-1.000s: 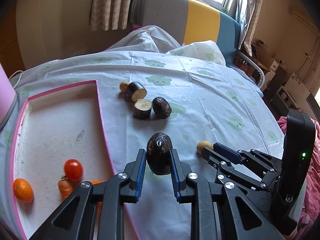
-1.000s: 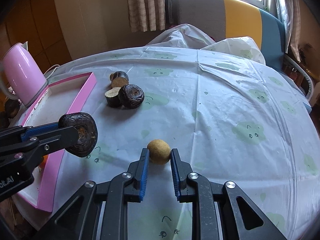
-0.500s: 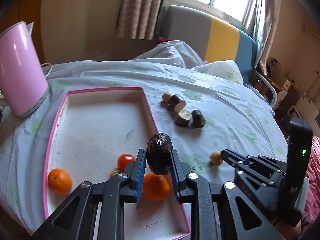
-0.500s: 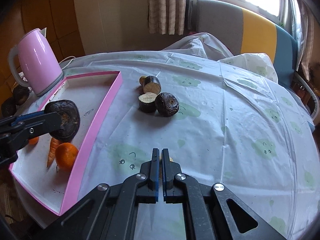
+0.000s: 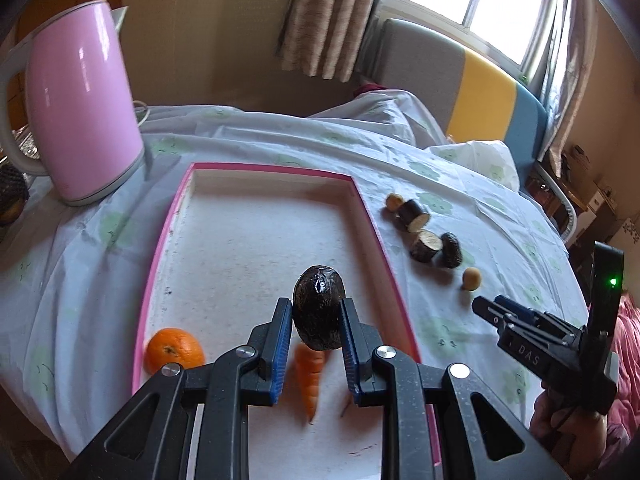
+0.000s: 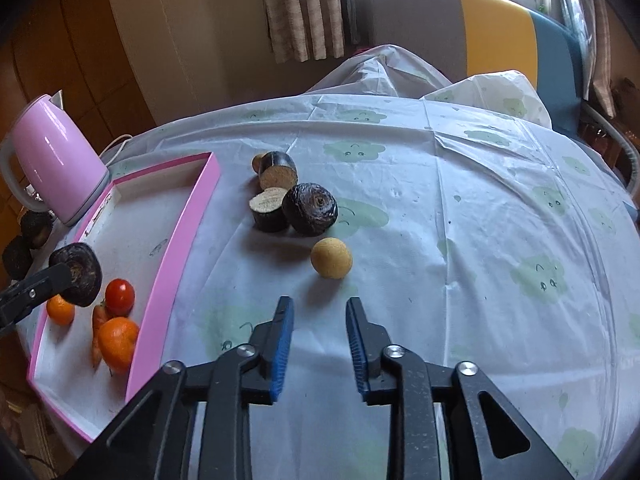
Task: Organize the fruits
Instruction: 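Carry the dark vegetable into the pink tray and open the left tool, then grasp the small yellow fruit with the right tool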
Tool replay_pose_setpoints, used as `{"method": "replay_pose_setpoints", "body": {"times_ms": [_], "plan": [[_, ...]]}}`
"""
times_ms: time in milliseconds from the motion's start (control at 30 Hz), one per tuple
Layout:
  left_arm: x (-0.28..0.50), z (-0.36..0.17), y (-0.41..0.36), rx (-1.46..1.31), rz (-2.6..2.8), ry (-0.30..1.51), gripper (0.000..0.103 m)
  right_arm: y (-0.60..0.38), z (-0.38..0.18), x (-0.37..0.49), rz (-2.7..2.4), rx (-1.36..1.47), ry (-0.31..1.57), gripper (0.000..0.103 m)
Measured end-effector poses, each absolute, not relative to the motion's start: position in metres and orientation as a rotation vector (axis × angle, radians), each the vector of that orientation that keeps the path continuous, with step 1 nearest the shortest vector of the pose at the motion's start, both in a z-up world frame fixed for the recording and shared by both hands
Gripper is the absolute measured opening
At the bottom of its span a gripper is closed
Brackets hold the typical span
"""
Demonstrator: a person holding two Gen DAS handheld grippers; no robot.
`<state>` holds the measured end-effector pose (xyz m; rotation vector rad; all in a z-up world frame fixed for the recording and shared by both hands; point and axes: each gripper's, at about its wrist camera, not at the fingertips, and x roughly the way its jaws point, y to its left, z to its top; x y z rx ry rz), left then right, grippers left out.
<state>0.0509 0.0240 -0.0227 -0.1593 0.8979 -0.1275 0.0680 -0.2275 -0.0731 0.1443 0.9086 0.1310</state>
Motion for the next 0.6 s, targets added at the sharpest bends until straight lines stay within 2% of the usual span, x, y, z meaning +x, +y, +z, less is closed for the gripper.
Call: {"method": "replay_pose_setpoints", "body": {"times_ms": [267,333,367,600], "plan": [[0.064,-0.031,0.048,-0.164,-0.045,0.916,0.024,-0.233,-0.087,0.108,0.087,0.167,0.932,0.044],[0.068,-0.035,0.051,-0.167,-0.030,0.924,0.024,-0.228,-0.089,0.113,0.105,0.140,0.938,0.038],[0.069,-0.036,0.053,-0.166,-0.023,0.921,0.024,-0.225,-0.090,0.115,0.114,0.127,0.938,0.027],[0.074,-0.039,0.059,-0.161,0.012,0.920,0.025,-0.212,-0.087,0.113,0.123,0.063,0.938,0.026]]}}
